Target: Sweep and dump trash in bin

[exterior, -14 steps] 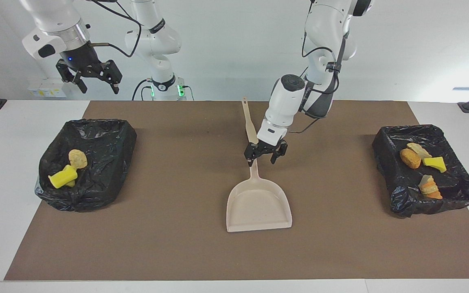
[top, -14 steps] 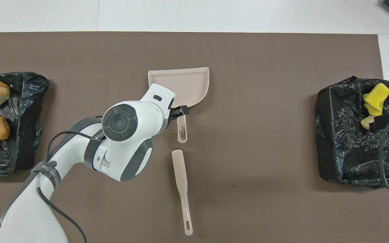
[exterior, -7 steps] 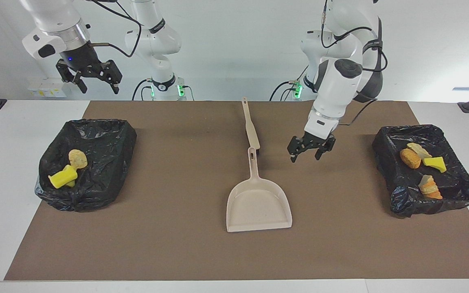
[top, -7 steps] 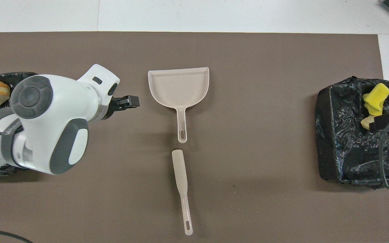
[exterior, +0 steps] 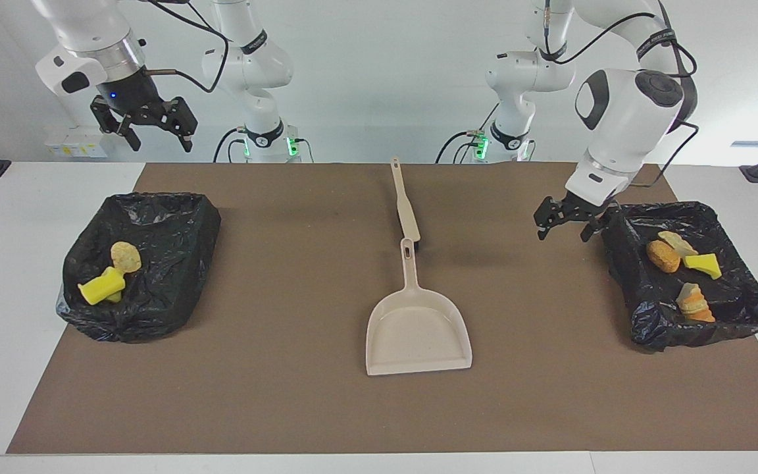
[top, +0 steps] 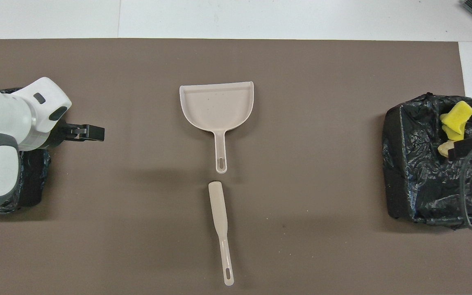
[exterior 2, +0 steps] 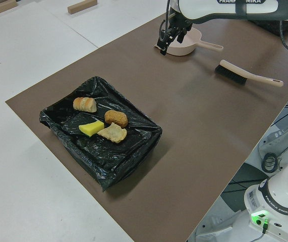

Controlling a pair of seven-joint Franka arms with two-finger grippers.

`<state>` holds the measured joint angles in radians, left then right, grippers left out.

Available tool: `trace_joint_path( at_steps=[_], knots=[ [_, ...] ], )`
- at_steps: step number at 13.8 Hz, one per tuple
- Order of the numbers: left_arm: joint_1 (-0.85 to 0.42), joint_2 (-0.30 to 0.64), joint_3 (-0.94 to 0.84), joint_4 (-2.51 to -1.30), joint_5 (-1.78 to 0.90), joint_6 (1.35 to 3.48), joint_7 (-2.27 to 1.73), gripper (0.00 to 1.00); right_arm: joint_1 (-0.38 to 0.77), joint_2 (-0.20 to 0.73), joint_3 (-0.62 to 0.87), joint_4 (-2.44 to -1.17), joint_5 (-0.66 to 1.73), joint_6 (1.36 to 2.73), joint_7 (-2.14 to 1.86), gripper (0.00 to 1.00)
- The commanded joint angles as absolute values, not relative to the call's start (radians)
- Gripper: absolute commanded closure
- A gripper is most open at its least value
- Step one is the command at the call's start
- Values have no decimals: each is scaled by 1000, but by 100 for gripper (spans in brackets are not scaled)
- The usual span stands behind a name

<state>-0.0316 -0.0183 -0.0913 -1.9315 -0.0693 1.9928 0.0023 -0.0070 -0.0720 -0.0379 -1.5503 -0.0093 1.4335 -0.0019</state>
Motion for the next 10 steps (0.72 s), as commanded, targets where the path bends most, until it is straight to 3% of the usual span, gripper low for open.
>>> trace_joint_path(
  at_steps=[1, 7, 10],
  knots=[
    [40, -40, -101, -1840, -77, 1838, 96, 0, -8, -77, -41, -1548, 8, 1434, 8, 0],
    [43, -43, -87, -1620, 18, 1576, 115, 0, -8, -77, -41, -1548, 8, 1434, 8, 0],
    [46, -93, -91, -1669, 37, 1534, 138, 0, -8, -77, -41, -1548, 8, 1434, 8, 0]
  ],
)
